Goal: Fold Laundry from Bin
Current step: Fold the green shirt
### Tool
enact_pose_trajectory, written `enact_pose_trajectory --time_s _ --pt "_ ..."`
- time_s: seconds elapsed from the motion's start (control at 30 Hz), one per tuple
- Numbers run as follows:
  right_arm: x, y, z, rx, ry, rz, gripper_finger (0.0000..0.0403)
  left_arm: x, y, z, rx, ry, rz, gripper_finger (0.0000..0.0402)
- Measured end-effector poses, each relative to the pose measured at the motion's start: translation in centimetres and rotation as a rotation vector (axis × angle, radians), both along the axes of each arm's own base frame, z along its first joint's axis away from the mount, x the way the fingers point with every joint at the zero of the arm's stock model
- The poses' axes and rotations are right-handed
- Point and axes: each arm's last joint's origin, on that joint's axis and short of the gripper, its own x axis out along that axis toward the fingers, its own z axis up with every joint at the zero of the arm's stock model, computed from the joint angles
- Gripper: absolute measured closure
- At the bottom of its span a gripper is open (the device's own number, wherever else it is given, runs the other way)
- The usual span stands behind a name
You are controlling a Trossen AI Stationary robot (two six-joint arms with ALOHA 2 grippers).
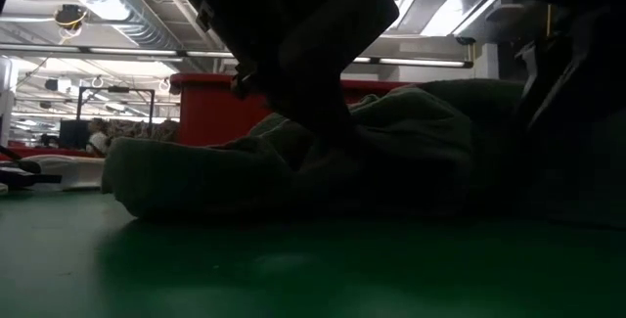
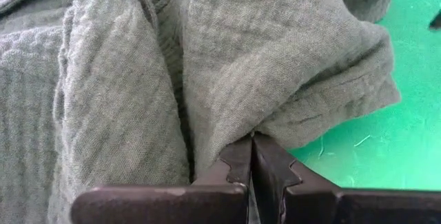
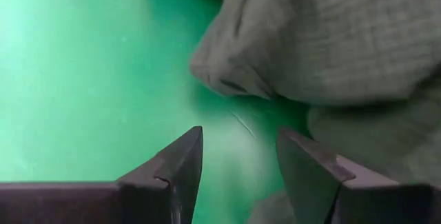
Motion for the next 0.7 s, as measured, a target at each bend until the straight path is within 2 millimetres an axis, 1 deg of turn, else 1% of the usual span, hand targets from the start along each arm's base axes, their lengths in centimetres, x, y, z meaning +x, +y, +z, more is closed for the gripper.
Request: enact_pose_trajectory --time_s 0.2,0.33,0.4,0.53,0.7 --pt "1.4 0.7 -2.7 0.003 -0.005 -0.006 0.0219 0.0 0.0 0.0 -0.002 -0.004 0.000 0.0401" --pt "2.1 0.2 -4.1 -0.015 0.009 -0.034 0.0219 0.0 0.0 0.0 -0.003 -0.005 0.000 0.0401" --pt "2.5 -0.2 -4.5 -0.020 0.014 -0.054 0.0219 0.0 0.0 0.0 -0.003 -0.005 0.000 0.0401" --pt "3.3 -0.8 -4.5 -0.001 -0.010 -0.082 0.0219 0.0 0.0 0.0 -0.003 -0.005 0.000 0.0402" --pt "3.7 -1.1 -4.4 0.014 -0.031 -0.095 0.0219 0.1 0.0 0.0 -0.003 -0.006 0.001 0.0402"
